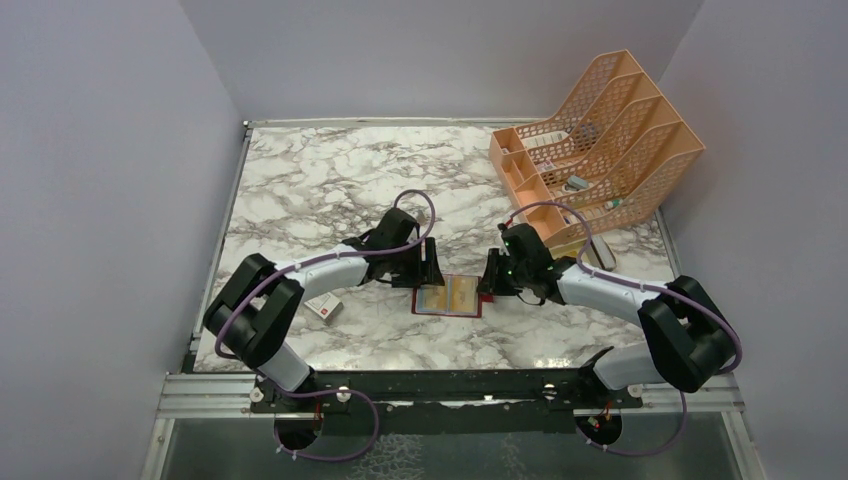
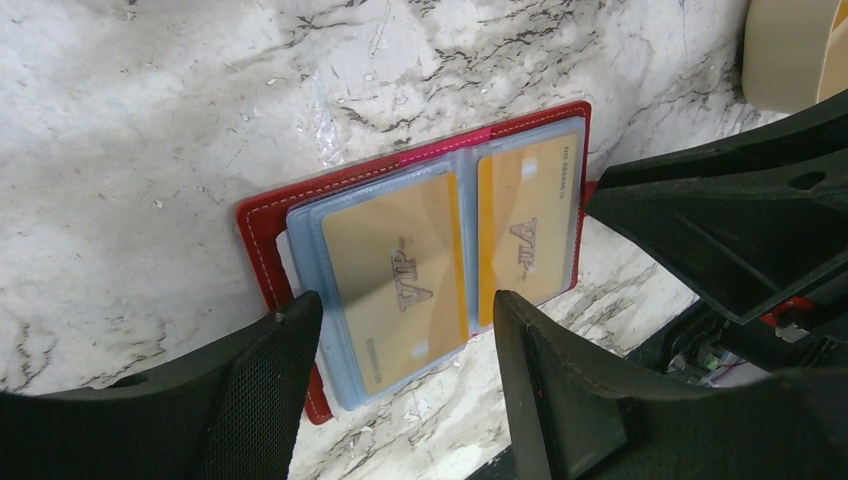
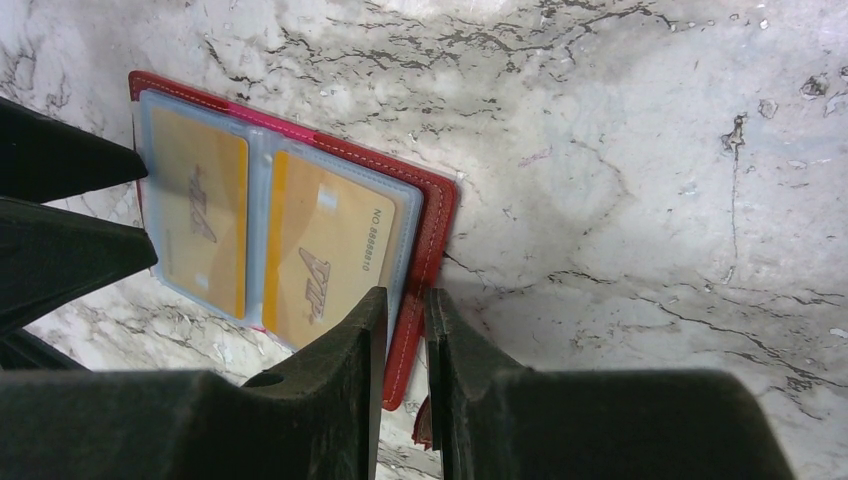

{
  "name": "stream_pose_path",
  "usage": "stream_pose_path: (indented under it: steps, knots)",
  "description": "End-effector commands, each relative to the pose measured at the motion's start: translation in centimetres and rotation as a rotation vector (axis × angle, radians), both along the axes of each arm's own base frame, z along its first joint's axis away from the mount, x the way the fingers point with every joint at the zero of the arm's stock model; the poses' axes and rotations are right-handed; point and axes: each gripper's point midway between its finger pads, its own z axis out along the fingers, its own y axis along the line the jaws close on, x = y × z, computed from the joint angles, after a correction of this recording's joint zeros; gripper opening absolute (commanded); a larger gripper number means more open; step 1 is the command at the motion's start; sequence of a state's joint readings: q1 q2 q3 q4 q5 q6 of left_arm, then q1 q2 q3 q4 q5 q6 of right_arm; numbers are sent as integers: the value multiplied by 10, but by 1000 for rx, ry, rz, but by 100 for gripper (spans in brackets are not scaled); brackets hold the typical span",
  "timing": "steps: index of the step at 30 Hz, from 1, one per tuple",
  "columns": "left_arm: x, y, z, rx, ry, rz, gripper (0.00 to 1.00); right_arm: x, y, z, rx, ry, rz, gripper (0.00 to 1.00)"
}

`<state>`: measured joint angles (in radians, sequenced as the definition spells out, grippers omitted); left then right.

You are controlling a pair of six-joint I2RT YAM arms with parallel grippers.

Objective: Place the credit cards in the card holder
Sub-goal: Turn over the card slot in the card holder.

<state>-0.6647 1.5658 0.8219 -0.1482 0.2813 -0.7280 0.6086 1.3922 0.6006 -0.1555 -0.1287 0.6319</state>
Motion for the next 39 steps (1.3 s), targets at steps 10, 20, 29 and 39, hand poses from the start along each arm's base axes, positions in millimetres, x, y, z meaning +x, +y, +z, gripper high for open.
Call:
stream_pose_path:
  steps: [10, 20, 29, 39]
  knots:
    - [-5, -6, -9, -43, 33, -13, 66, 1, 6, 4, 26, -24, 19, 21]
    - [-11, -34, 33, -243, 55, -48, 66, 2, 7, 4, 37, -29, 13, 21]
    - [-18, -51, 50, -376, 80, -72, 66, 5, 6, 5, 35, -41, 1, 21]
    - [-24, -75, 73, -470, 65, -138, 66, 19, -7, 20, -39, -104, -43, 22]
